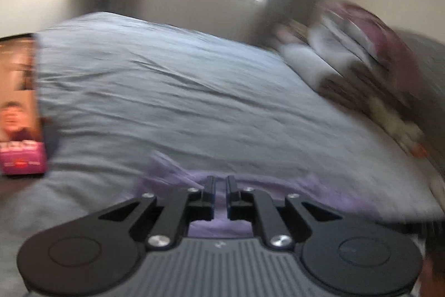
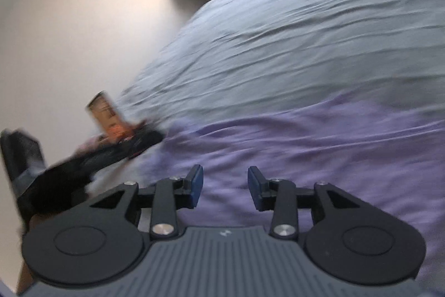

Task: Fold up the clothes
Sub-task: 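Open both grippers and release the folded garment onto the bed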

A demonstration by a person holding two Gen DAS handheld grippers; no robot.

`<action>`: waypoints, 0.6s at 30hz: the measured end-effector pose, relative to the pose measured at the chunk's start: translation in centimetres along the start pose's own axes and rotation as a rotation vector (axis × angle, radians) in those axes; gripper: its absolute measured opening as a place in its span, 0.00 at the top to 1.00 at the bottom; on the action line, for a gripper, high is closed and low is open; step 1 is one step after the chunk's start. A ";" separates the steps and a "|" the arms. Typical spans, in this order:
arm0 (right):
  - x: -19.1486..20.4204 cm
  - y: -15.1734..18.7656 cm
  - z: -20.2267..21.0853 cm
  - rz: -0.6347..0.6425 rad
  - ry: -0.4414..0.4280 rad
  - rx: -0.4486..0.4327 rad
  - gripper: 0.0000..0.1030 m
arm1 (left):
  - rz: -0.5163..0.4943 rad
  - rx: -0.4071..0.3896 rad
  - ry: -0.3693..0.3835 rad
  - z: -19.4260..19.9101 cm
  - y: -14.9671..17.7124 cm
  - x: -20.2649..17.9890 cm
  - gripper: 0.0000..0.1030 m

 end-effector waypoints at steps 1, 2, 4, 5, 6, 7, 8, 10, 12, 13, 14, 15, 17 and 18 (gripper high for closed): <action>-1.1 0.0 0.9 -0.020 0.013 -0.011 0.61 | -0.033 0.026 -0.017 -0.6 0.4 -0.6 0.93; -2.3 -0.1 1.7 -0.042 0.025 -0.022 0.61 | -0.063 0.052 -0.038 -1.2 0.8 -1.0 0.93; -3.3 -0.1 2.8 -0.054 0.040 -0.038 0.61 | -0.099 0.097 -0.115 -2.2 1.5 -1.1 0.93; -3.8 -0.2 3.3 -0.059 0.047 -0.046 0.61 | -0.095 0.092 -0.158 -2.0 1.5 -0.6 0.93; -4.3 -0.2 3.8 -0.064 0.054 -0.054 0.61 | -0.091 0.088 -0.201 -1.8 1.6 -0.2 0.93; -4.8 -0.2 4.3 -0.069 0.062 -0.061 0.61 | -0.087 0.083 -0.245 -1.7 1.7 0.3 0.93; -5.3 -0.3 4.9 -0.074 0.069 -0.069 0.61 | -0.082 0.078 -0.288 -1.5 1.7 0.7 0.92; -5.9 -0.5 5.5 -0.057 0.123 -0.082 0.61 | -0.049 0.054 -0.372 -0.8 1.6 1.9 0.92; -6.5 -0.8 6.0 -0.062 0.169 -0.097 0.60 | 0.003 0.030 -0.427 0.0 1.2 3.1 0.92; -7.2 -0.7 6.4 -0.073 0.190 -0.097 0.60 | 0.025 0.023 -0.440 0.4 1.0 3.5 0.92; -7.8 -0.7 6.8 -0.085 0.211 -0.097 0.59 | 0.040 0.015 -0.427 0.8 0.9 3.4 0.92; -8.5 -0.7 7.0 -0.104 0.243 -0.088 0.59 | 0.040 0.010 -0.400 0.9 0.9 2.9 0.91; -10.0 -0.7 7.4 -0.147 0.302 -0.058 0.58 | -0.003 0.018 -0.339 0.6 1.1 1.2 0.90; -10.8 -0.6 7.4 -0.162 0.314 -0.039 0.58 | -0.032 0.027 -0.308 0.3 1.3 0.1 0.88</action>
Point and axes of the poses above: each gripper's, at about its wrist camera, not at the fingertips, and z roughly against the way its jaws point, x to its left, y to its underside, the point moved 4 cm from there along -z, roughly the way its jaws point, and after that the axes turned 12 degrees about x, right-handed, at the moved point
